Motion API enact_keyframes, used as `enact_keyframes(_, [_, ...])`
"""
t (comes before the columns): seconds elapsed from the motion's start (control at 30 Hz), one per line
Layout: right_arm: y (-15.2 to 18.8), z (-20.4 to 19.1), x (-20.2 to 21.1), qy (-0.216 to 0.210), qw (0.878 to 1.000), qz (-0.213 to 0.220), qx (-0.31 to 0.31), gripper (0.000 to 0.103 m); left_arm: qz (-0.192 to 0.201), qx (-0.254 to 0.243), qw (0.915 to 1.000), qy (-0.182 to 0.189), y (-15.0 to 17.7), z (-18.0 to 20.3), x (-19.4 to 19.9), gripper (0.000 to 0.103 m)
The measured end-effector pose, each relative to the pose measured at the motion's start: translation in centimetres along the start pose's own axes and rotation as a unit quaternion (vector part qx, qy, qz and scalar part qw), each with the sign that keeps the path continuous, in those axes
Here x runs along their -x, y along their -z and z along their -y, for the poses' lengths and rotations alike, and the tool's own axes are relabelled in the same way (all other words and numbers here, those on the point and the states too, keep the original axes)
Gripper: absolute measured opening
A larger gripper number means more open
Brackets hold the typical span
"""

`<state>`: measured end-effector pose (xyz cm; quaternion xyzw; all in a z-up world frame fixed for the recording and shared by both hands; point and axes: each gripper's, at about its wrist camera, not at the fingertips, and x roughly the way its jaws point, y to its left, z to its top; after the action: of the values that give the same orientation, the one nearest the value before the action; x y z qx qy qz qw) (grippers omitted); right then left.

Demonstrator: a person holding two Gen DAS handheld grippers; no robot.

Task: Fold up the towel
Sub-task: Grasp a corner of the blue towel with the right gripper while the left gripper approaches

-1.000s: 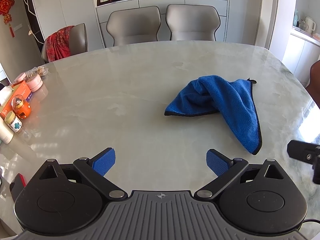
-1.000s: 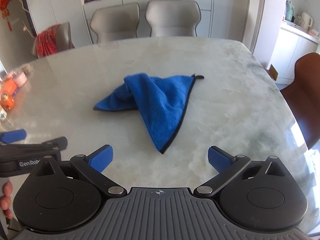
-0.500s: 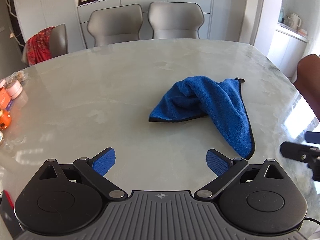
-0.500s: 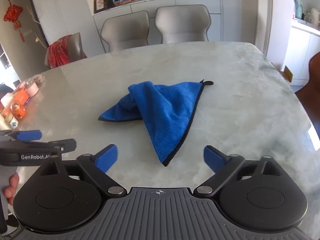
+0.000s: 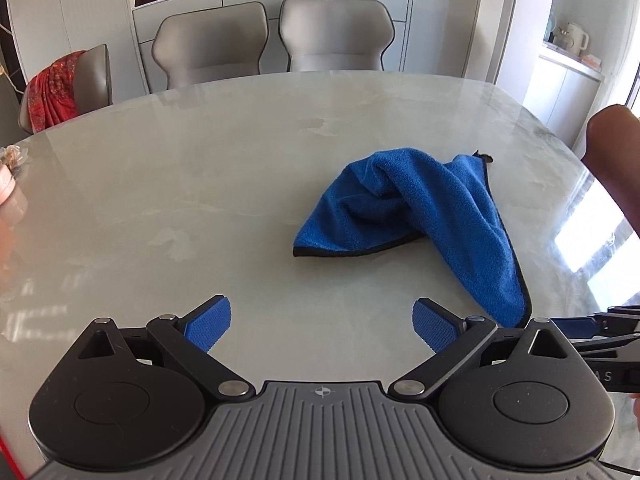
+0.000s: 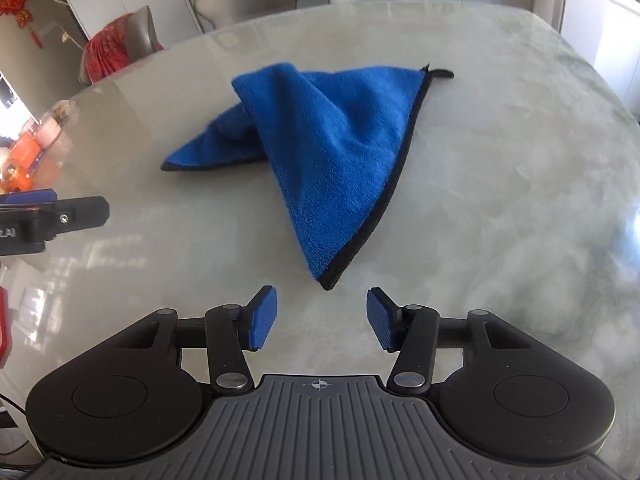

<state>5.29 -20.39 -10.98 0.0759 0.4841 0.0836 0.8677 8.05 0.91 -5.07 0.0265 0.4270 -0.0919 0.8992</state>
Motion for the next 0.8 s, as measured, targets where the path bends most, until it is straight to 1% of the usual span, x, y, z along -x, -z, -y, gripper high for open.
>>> enact_keyframes(0.03, [-0.1, 0.1, -0.2, -0.002, 1.0, 0.002, 0.002, 0.052, -0.001, -0.002, 1.0, 0.003, -0.1, 0.0, -0.3, 0.1])
enact_keyframes(0.1, [-0.3, 0.1, -0.8, -0.001, 1.0, 0.004, 0.005, 0.047, -0.003, -0.004, 1.0, 0.003, -0.2, 0.0, -0.8, 0.1])
enact_keyframes(0.17, [-0.6, 0.2, -1.5, -0.003, 1.0, 0.0, 0.008, 0.032, -0.005, -0.003, 1.0, 0.001, -0.3, -0.1, -1.2, 0.1])
enact_keyframes(0.2, [-0.7, 0.2, -1.8, -0.006, 1.0, -0.003, 0.007, 0.028, -0.004, 0.0, 1.0, 0.0, -0.3, -0.2, -1.4, 0.1])
enact_keyframes(0.23, [-0.9, 0.4, -2.1, -0.008, 1.0, -0.004, 0.002, 0.02, -0.004, 0.003, 1.0, 0.001, -0.4, -0.4, -1.6, 0.1])
enact_keyframes(0.27, [-1.0, 0.4, -2.3, -0.009, 1.0, -0.004, 0.001, 0.017, -0.005, 0.005, 1.0, 0.002, -0.4, -0.5, -1.7, 0.1])
enact_keyframes(0.3, [-1.1, 0.5, -2.4, -0.01, 1.0, -0.005, 0.0, 0.017, -0.005, 0.004, 1.0, 0.005, -0.5, -0.6, -1.8, 0.1])
enact_keyframes(0.4, [-1.6, 0.6, -2.2, -0.025, 1.0, 0.011, -0.007, 0.01, -0.002, 0.001, 0.9999, 0.015, -0.8, -0.7, -2.4, 0.1])
enact_keyframes(0.43, [-2.0, 1.0, -1.6, -0.046, 0.998, 0.027, -0.02, 0.008, -0.001, 0.0, 0.9998, 0.018, -0.9, -0.7, -2.6, 0.1])
enact_keyframes(0.47, [-2.5, 1.2, -1.4, -0.058, 0.997, 0.033, -0.025, 0.007, 0.0, -0.002, 0.9998, 0.022, -1.0, -0.8, -2.8, 0.1])
enact_keyframes(0.57, [-4.7, 2.0, 0.0, -0.092, 0.992, 0.074, -0.043, 0.006, 0.007, -0.017, 0.9992, 0.035, -1.4, -0.6, -3.2, 0.1])
enact_keyframes(0.63, [-7.6, 3.6, 1.6, -0.137, 0.98, 0.125, -0.073, 0.006, 0.016, -0.033, 0.9985, 0.042, -1.8, -0.4, -3.4, 0.1])
enact_keyframes(0.67, [-8.5, 3.9, 1.9, -0.145, 0.977, 0.136, -0.079, 0.006, 0.02, -0.041, 0.9979, 0.046, -2.0, -0.2, -3.5, 0.1])
enact_keyframes(0.73, [-11.7, 5.2, 3.0, -0.165, 0.967, 0.174, -0.086, 0.006, 0.033, -0.065, 0.9961, 0.05, -2.4, 0.3, -3.8, 0.1])
enact_keyframes(0.77, [-12.5, 5.4, 3.3, -0.166, 0.966, 0.182, -0.084, 0.006, 0.039, -0.078, 0.9949, 0.05, -2.5, 0.6, -4.0, 0.1])
enact_keyframes(0.8, [-14.0, 5.8, 3.7, -0.167, 0.963, 0.196, -0.078, 0.006, 0.045, -0.091, 0.9936, 0.051, -2.6, 0.9, -4.3, 0.1])
